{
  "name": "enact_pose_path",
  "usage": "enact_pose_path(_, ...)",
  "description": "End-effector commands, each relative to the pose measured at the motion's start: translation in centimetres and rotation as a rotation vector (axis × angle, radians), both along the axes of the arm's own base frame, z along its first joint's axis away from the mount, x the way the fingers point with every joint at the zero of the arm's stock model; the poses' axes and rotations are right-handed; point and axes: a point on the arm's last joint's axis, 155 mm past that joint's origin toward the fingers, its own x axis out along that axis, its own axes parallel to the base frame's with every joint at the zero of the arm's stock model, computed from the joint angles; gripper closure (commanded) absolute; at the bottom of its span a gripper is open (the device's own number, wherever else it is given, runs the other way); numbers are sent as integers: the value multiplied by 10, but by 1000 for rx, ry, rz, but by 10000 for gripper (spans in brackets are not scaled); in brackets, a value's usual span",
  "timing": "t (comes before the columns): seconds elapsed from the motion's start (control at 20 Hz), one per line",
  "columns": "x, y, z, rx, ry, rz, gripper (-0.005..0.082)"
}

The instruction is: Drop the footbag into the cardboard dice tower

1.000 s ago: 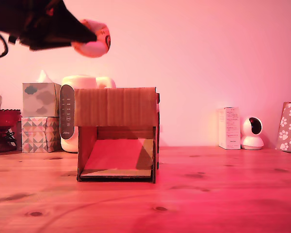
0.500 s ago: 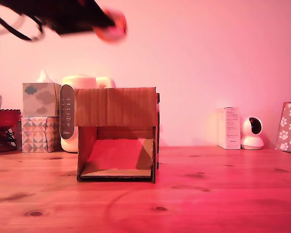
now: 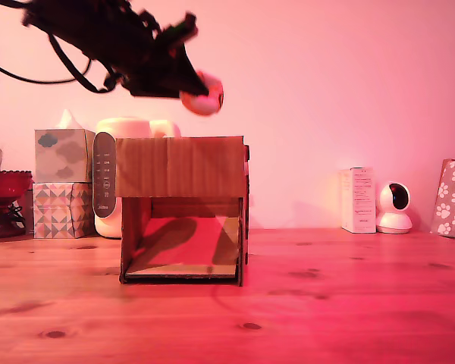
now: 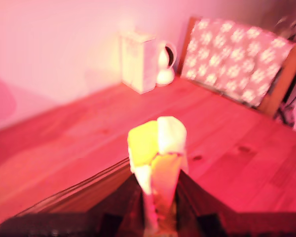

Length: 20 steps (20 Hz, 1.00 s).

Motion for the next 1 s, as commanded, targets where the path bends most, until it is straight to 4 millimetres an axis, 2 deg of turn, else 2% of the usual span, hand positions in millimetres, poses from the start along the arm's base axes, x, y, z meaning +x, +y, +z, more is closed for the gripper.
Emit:
enact_pose_path(0.0, 6, 0, -7, 13, 9, 8, 690)
enact_pose_path(0.1, 8, 3, -7, 15, 7, 21, 668)
enact_pose_path(0.15, 10, 5, -6, 16, 6, 29, 612)
enact_pose_path(0.2, 11, 6, -5, 21, 7, 40, 522)
enact_pose_path(0.25, 13, 8, -5, 29, 12, 53, 394)
enact_pose_path(0.35, 14, 11, -6, 48, 33, 70, 97)
enact_pose_path(0.4, 13, 11, -5, 56, 45, 69, 33)
enact_pose_path(0.55, 13, 12, 0, 64, 62, 69, 30)
enact_pose_path(0.65, 9, 12, -1, 82, 98, 63, 94)
enact_pose_path(0.7, 6, 12, -3, 92, 124, 54, 191)
enact_pose_path(0.75, 2, 12, -6, 102, 152, 43, 370)
enact_pose_path(0.85, -8, 12, -14, 117, 204, 18, 815)
enact_pose_path(0.9, -11, 13, -18, 127, 226, 18, 758)
enact_pose_path(0.95, -14, 15, -23, 139, 249, 18, 777)
